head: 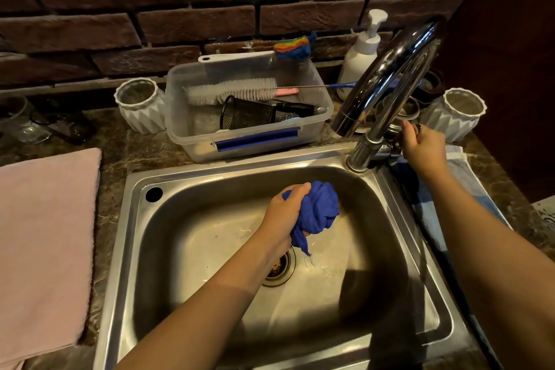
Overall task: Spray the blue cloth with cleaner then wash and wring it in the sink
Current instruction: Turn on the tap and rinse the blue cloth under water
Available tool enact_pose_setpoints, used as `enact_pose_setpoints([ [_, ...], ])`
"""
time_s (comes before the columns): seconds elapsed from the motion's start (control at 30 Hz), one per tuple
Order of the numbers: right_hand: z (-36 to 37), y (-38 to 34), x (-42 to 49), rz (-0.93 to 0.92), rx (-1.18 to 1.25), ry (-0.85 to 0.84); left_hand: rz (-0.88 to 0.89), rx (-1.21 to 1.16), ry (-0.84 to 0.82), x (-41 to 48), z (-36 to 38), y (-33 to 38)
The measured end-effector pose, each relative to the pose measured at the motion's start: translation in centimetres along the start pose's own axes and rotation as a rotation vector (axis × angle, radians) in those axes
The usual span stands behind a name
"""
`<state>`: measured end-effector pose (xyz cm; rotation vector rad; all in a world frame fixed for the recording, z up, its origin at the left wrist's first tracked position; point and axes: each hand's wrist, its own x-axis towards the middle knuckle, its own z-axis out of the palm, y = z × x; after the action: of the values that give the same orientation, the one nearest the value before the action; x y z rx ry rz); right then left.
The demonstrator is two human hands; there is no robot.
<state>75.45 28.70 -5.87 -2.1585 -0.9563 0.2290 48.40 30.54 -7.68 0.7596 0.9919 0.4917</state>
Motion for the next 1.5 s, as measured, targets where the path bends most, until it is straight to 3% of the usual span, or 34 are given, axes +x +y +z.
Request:
enact_pose_setpoints([
  [0.43, 0.1, 0.3, -0.3, -0.050, 0.013, 0.028, -0.034, -0.011, 0.008, 0.5, -0.1, -0.5],
  [1.5, 0.1, 0.0, -1.2, 0.039, 0.047, 0.025, -0.034, -0.048, -0.099, 1.5, 0.3, -0.7],
])
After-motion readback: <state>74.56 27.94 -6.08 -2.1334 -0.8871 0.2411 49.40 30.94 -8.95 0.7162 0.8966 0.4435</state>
